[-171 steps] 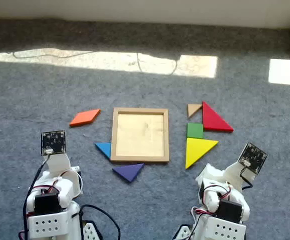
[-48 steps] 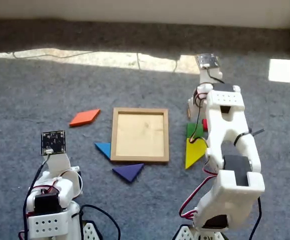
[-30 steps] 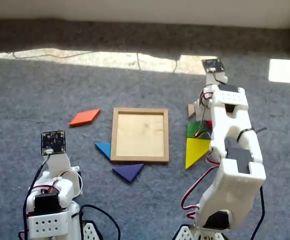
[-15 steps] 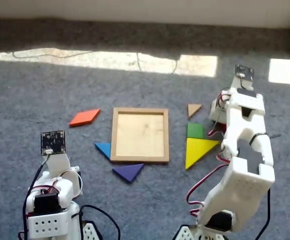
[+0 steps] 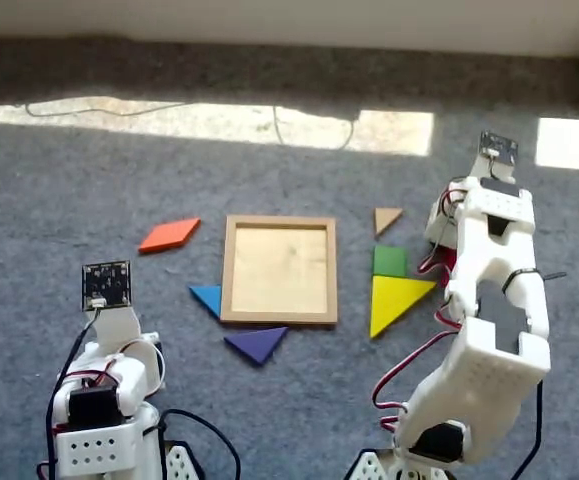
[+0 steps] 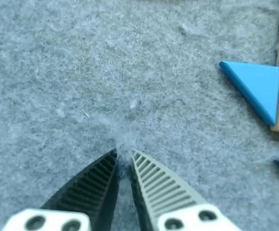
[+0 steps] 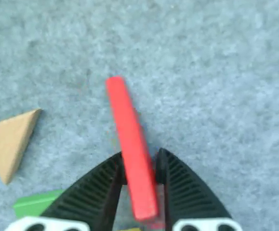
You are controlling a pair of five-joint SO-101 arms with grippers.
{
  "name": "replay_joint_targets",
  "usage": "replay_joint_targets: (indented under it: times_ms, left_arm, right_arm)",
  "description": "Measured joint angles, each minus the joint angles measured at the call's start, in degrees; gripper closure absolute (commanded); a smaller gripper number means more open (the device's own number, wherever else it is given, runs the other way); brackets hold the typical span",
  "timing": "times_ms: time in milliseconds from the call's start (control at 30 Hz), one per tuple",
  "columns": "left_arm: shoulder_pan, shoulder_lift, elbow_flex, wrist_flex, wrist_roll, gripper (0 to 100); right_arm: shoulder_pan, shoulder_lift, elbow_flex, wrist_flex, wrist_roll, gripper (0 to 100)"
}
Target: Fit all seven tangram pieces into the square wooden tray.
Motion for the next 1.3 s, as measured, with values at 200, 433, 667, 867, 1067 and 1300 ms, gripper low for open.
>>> replay_joint_targets:
  times_ms: [200, 433, 667, 867, 1067, 1300]
  left_arm:
    - [0.0, 0.0, 0.0, 0.0, 0.0, 99]
    - [0.0, 0.0, 0.0, 0.0, 0.0, 99]
    - [0.0, 0.0, 0.0, 0.0, 0.0, 99]
    - [0.0, 0.0, 0.0, 0.0, 0.0, 99]
    - [0.0, 0.0, 0.0, 0.0, 0.0, 99]
    - [0.0, 0.0, 0.0, 0.0, 0.0, 99]
  right_arm:
    - [-1.49, -13.36, 2.81, 3.52, 8.0, 99.3]
    - [-8.18, -25.32, 6.86, 5.89, 15.47, 99.3]
    - [-21.8, -35.43, 14.33, 5.36, 32.62, 99.3]
    - [-31.74, -39.03, 24.18, -7.65, 45.01, 99.3]
    - [-38.15, -38.77, 34.64, -26.9, 55.03, 99.3]
    - [-40.7, -29.71, 37.89, -44.92, 62.42, 99.3]
